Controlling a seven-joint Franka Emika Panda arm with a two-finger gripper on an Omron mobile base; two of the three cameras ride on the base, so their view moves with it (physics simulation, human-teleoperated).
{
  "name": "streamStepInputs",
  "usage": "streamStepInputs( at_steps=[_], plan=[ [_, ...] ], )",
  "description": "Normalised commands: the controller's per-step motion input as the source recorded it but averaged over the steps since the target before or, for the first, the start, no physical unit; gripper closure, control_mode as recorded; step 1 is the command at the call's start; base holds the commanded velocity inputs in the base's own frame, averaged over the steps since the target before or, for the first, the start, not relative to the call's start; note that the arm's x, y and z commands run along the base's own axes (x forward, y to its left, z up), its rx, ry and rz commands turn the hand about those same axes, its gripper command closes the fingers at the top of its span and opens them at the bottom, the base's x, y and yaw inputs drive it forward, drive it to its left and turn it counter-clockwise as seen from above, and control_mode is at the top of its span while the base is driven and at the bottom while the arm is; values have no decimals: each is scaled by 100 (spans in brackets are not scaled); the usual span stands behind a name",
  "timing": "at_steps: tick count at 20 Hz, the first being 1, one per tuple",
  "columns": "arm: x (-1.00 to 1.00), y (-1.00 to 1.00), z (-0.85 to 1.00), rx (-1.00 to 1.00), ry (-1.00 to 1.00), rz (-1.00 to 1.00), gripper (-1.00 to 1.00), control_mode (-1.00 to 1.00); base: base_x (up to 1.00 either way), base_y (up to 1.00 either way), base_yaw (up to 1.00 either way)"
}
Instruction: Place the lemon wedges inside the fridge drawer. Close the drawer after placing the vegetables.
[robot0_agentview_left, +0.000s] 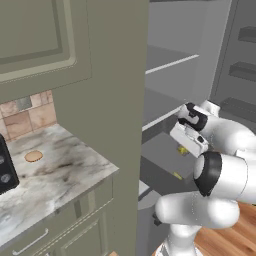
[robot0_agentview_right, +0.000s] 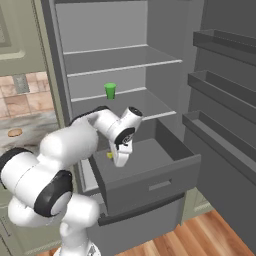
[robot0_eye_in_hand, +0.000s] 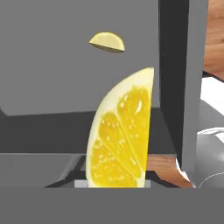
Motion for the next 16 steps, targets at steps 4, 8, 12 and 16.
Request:
streamStepInputs(
  at_steps=[4, 8, 12, 16],
  plan=[
    [23, -10, -32, 0, 12, 0, 100, -100, 0, 0, 0],
    [0, -5, -70, -3, 1, 0, 100, -100, 0, 0, 0],
    [5, 0, -69, -6, 4, 0, 100, -100, 0, 0, 0],
    [11, 0, -56, -4, 7, 0, 100, -100, 0, 0, 0]
  ],
)
